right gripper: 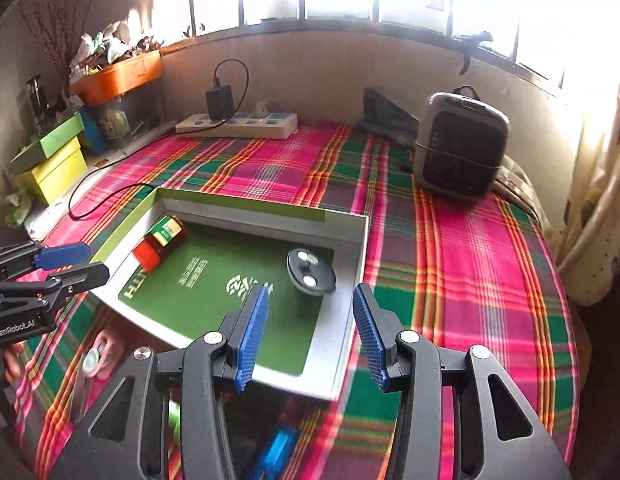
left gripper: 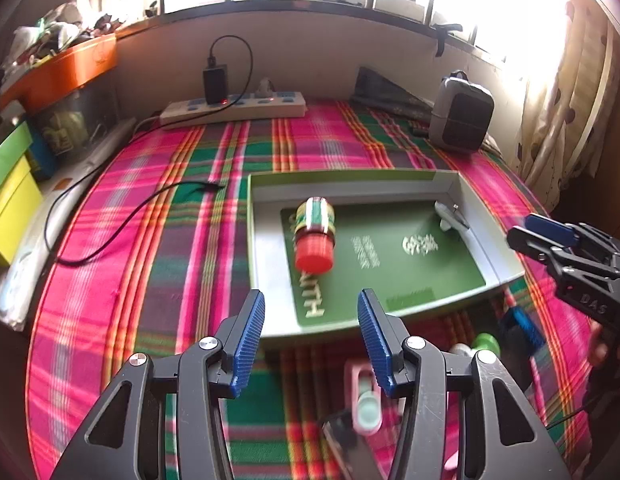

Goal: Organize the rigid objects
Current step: 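Move both tools back out of the tray toward the black items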

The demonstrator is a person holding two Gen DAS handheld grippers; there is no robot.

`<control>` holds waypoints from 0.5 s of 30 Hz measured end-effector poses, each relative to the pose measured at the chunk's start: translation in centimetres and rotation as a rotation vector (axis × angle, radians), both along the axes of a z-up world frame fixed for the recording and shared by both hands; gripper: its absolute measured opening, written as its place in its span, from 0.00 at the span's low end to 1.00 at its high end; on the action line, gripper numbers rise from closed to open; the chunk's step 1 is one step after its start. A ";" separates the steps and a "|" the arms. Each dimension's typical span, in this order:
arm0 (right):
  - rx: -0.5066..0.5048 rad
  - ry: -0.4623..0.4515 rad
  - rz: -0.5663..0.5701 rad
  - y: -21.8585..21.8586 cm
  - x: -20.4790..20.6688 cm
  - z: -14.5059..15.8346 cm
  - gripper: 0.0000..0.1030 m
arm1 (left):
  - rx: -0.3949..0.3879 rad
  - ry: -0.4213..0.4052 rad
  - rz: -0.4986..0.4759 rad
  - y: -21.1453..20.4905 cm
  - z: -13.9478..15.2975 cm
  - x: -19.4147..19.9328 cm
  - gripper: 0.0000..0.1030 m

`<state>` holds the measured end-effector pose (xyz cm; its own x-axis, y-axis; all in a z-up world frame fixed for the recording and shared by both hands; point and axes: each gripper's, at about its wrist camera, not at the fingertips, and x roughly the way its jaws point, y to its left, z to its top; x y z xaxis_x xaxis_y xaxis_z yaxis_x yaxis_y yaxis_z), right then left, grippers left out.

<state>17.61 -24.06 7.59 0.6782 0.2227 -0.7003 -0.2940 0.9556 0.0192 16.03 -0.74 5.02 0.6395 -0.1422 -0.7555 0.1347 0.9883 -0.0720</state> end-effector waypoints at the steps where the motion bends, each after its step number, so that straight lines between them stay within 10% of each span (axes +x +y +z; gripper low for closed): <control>1: 0.003 0.000 -0.003 -0.2 -0.6 0.0 0.44 | 0.000 0.000 0.001 0.2 -0.1 -0.4 0.46; 15: 0.032 0.006 -0.032 -1.5 -6.3 -0.8 0.44 | -0.039 0.001 0.020 1.4 -0.6 -5.3 0.47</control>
